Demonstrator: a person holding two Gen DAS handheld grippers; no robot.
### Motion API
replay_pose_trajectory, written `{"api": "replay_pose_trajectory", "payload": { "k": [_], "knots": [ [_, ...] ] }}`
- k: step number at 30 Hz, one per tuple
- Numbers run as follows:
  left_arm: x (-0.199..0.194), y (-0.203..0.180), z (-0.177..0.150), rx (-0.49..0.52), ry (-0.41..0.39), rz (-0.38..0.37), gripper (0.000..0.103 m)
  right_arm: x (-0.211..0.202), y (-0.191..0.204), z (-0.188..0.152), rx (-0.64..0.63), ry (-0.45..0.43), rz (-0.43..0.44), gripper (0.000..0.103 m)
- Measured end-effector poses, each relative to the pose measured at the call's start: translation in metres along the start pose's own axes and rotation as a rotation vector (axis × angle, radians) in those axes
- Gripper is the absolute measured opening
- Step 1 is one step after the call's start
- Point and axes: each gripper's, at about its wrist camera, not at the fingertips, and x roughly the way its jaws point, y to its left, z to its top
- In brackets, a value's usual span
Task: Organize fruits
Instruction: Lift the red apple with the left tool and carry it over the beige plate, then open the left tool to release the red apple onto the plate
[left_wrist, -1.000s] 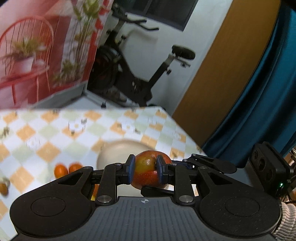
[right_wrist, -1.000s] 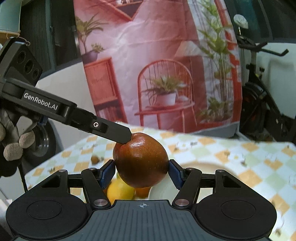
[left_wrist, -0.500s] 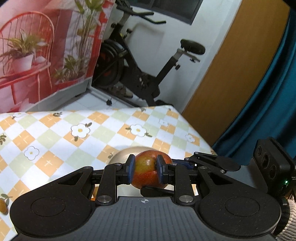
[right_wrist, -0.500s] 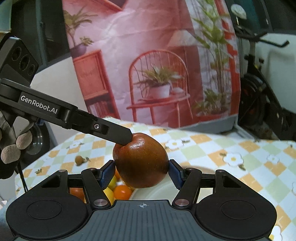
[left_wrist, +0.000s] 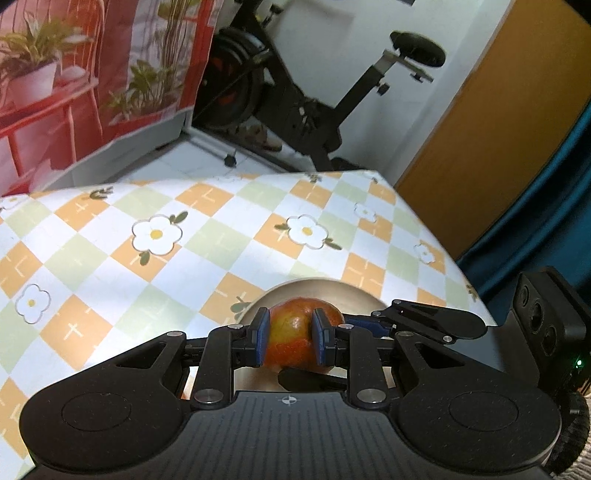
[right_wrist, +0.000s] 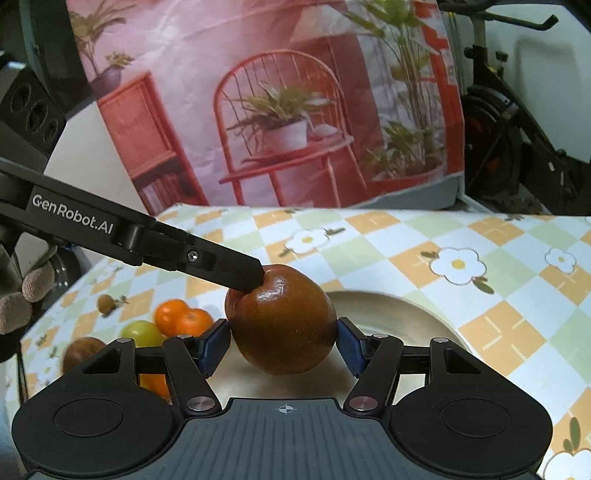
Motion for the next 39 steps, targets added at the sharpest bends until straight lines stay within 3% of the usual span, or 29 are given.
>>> {"api": "replay_pose_trajectory", "payload": {
  "k": [9, 24, 26, 34, 39],
  "knots": [
    [0.015, 0.011, 0.002, -0.019, 0.024, 0.001, 0.024, 0.016, -0.011, -0.007, -0.013, 0.008, -0.024, 0.059],
    [0.018, -0.011, 0.002, 0.047, -0.029, 0.127, 0.027, 0.015, 0.002, -0.008, -0.065, -0.015, -0.141, 0.061],
    [0.018, -0.012, 0.003, 0.050, -0.028, 0.136, 0.027, 0.010, 0.003, -0.008, -0.061, -0.028, -0.153, 0.065],
    [0.016, -0.015, 0.001, 0.051, -0.040, 0.158, 0.027, -0.036, 0.004, -0.026, 0.028, -0.117, -0.213, 0.065],
    [-0.002, -0.012, -0.004, 0.024, -0.093, 0.132, 0.027, -0.061, 0.018, -0.038, 0.056, -0.161, -0.249, 0.065]
  ]
}}
